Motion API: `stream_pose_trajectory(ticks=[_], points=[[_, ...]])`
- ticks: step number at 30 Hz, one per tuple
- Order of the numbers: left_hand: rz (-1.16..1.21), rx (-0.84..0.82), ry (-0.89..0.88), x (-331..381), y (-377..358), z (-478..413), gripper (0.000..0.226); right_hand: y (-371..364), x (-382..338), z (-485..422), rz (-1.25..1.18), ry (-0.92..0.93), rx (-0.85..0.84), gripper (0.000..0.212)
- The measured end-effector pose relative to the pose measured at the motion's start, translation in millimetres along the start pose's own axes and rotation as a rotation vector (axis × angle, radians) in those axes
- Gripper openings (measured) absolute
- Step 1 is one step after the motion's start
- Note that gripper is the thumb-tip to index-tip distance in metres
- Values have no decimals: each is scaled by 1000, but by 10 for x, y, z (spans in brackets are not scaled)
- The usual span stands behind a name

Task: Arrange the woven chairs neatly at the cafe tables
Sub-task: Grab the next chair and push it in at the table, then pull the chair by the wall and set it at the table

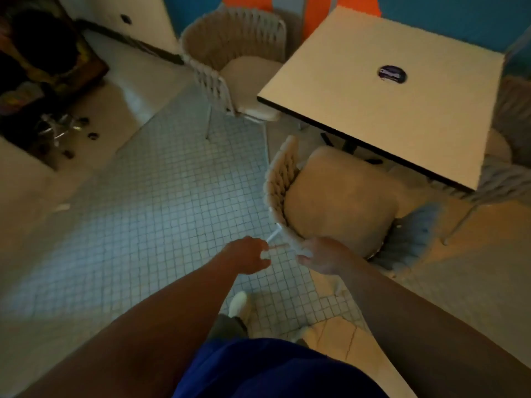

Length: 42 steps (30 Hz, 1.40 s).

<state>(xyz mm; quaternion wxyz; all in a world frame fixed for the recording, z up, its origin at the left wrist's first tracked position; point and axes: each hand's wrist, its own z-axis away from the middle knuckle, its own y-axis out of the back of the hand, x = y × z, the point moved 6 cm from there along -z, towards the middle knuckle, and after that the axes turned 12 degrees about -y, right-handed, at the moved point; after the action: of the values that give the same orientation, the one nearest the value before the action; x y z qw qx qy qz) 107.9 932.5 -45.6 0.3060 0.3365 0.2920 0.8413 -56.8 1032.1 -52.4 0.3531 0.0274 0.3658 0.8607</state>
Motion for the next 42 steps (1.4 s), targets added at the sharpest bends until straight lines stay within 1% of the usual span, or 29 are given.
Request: stream_pose_trajectory(ticks=[2, 5, 9, 13, 16, 19, 22, 28, 33, 36, 40, 42], points=[[80, 42, 69, -231, -59, 163, 56, 28, -267, -92, 25, 34, -6, 72], [185, 88, 168, -653, -133, 394, 55, 64, -762, -256, 102, 84, -21, 68], [286, 163, 275, -1426, -63, 635, 54, 90, -1477, -613, 150, 105, -50, 73], [355, 200, 343, -2232, 145, 849, 54, 120, -2168, -965, 106, 110, -74, 77], [400, 223, 354, -2727, 342, 957, 54, 218, -2636, -1184, 59, 108, -66, 75], [387, 212, 344, -3163, 618, 977, 52, 369, -3081, -1358, 2, 106, -58, 73], [381, 217, 318, -3432, 937, 918, 51, 526, -3374, -1553, -37, 102, -51, 72], [358, 210, 260, -4020, 1598, 546, 51, 923, -3940, -2118, -75, 100, -42, 67], [337, 204, 267, -4603, 2227, 157, 50, 1336, -4344, -2819, -66, 68, -40, 69], [335, 164, 281, -4971, 2611, 1, 50, 1622, -4664, -3160, -72, 63, -65, 70], [356, 203, 288, -5441, 3266, -238, 49, 2097, -5117, -3614, -63, 73, -71, 68], [356, 193, 284, -5665, 3548, -335, 49, 2306, -5354, -3810, -70, 77, -81, 68]])
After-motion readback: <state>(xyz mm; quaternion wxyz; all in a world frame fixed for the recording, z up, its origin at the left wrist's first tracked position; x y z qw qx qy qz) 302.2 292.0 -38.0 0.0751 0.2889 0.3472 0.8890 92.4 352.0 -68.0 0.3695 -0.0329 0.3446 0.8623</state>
